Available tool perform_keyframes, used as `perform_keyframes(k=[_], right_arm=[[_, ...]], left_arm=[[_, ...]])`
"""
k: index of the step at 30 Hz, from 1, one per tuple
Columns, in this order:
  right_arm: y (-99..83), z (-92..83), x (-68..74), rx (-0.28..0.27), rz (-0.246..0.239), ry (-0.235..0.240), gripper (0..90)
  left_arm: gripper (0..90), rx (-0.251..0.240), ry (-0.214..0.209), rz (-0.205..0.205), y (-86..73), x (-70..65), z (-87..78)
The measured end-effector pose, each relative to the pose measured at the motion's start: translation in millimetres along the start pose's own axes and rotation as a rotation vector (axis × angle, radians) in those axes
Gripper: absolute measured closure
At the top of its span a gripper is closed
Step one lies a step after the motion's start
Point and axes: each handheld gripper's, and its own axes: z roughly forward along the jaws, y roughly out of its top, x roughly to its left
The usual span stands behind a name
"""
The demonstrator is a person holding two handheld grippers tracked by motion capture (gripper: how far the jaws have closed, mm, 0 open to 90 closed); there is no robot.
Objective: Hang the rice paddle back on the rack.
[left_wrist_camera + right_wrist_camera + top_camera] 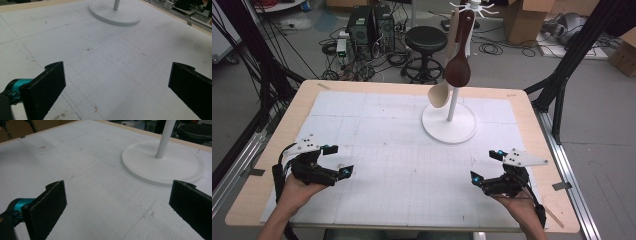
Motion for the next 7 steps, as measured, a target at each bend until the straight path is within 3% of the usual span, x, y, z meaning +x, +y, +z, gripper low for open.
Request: perform_keyframes(k=[7], right_arm=[[-11.3, -6.4, 2.4, -0.004, 0.017, 0.005, 0.5]], left_arm=[[1.7, 0.013, 0.000, 0.001, -4.8, -1.9, 2.4]])
